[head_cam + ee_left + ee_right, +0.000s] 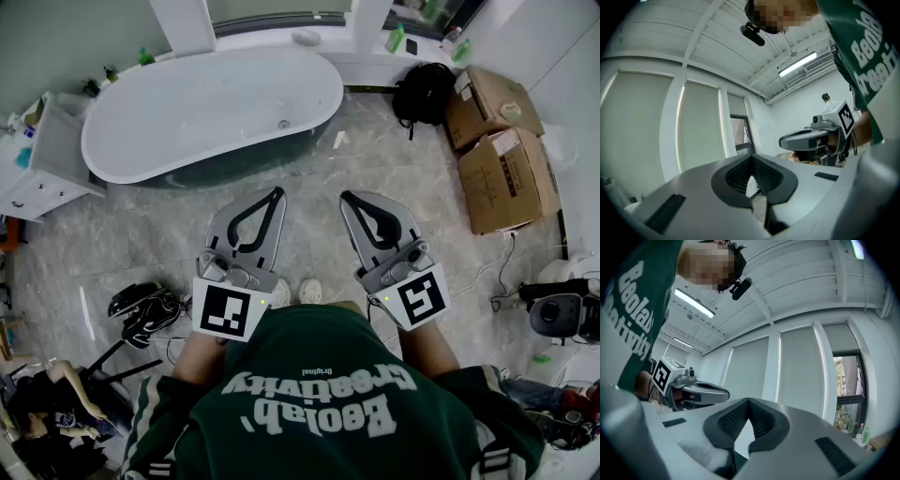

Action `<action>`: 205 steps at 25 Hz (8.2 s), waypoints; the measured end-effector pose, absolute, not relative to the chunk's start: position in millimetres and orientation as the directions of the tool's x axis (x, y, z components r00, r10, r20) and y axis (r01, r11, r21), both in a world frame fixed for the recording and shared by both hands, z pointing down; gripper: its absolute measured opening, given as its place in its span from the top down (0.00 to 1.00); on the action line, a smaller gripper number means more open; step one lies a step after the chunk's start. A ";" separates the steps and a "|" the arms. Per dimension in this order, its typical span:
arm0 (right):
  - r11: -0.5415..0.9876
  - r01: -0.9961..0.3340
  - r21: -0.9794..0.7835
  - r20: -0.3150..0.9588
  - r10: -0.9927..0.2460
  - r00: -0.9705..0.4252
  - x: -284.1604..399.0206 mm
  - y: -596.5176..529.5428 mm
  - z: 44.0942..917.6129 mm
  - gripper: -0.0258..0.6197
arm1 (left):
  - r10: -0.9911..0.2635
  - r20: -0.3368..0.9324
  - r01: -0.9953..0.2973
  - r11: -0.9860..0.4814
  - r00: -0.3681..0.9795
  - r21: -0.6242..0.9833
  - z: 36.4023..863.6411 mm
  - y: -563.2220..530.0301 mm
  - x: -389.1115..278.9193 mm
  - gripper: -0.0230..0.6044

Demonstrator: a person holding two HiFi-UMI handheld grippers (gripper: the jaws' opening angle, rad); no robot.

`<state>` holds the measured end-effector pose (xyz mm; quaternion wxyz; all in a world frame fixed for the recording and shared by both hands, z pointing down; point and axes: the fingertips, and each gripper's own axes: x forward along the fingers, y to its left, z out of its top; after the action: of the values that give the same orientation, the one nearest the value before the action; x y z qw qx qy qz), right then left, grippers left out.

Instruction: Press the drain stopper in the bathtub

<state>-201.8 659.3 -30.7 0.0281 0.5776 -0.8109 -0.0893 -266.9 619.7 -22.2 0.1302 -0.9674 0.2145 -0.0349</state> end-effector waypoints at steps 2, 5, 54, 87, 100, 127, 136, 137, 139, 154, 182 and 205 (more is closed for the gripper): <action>0.318 -0.932 0.173 -0.055 -0.942 -0.332 -202.6 662.3 -29.6 0.95 | -0.417 0.015 -0.399 -0.877 0.909 -0.269 -22.6 623.5 -266.5 0.96; 0.318 -0.932 0.173 -0.053 -0.942 -0.331 -201.4 664.8 -29.0 0.95 | -0.413 0.014 -0.395 -0.879 0.910 -0.269 -23.1 627.4 -264.6 0.96; 0.206 -0.977 0.062 -0.102 -0.972 -0.212 -99.2 640.8 26.9 0.94 | -0.400 0.060 -0.377 -0.898 0.915 -0.229 37.1 594.0 -184.8 0.96; 0.074 -0.996 0.053 -0.052 -0.996 -0.077 -1.8 262.9 3.9 0.94 | -0.259 0.088 -0.231 -0.941 0.962 -0.249 10.8 208.9 -65.0 0.96; 0.001 -0.999 0.049 0.014 -1.000 0.000 18.5 211.3 18.7 0.94 | -0.216 0.092 -0.193 -0.959 0.972 -0.207 23.9 148.6 -48.1 0.96; 0.222 -0.969 0.107 0.048 -0.975 -0.218 4.0 135.1 28.3 0.94 | -0.344 0.090 -0.335 -0.937 0.935 -0.101 47.3 90.5 -56.8 0.96; 0.456 -0.885 0.095 0.059 -0.890 -0.452 49.5 59.3 34.6 0.94 | -0.576 0.114 -0.567 -0.817 0.809 -0.103 54.6 31.3 -22.0 0.96; 0.485 -0.869 0.095 0.054 -0.874 -0.482 54.9 51.1 35.3 0.94 | -0.607 0.115 -0.600 -0.795 0.786 -0.091 56.1 24.8 -17.5 0.96; 0.551 -0.830 0.084 0.062 -0.834 -0.548 62.8 36.3 39.1 0.94 | -0.664 0.128 -0.661 -0.747 0.737 -0.068 60.7 13.8 -9.1 0.96; 0.792 -0.611 -0.004 0.085 -0.609 -0.789 73.0 -7.8 79.3 0.94 | -0.812 0.216 -0.820 -0.568 0.542 -0.076 93.7 -16.9 24.8 0.96; 0.740 -0.653 -0.159 0.299 -0.594 -0.747 79.3 -56.2 357.0 0.94 | -0.614 0.539 -0.739 -0.673 0.577 0.026 376.1 -52.9 2.5 0.96; 0.750 -0.621 -0.227 0.437 -0.491 -0.753 44.7 -71.6 666.7 0.95 | -0.364 0.766 -0.695 -0.704 0.530 0.146 750.3 -46.3 11.0 0.96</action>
<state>44.7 -71.6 666.7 0.1781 0.3028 -0.9184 0.1821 11.0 -46.3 750.3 -0.2237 -0.8455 0.3133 -0.3701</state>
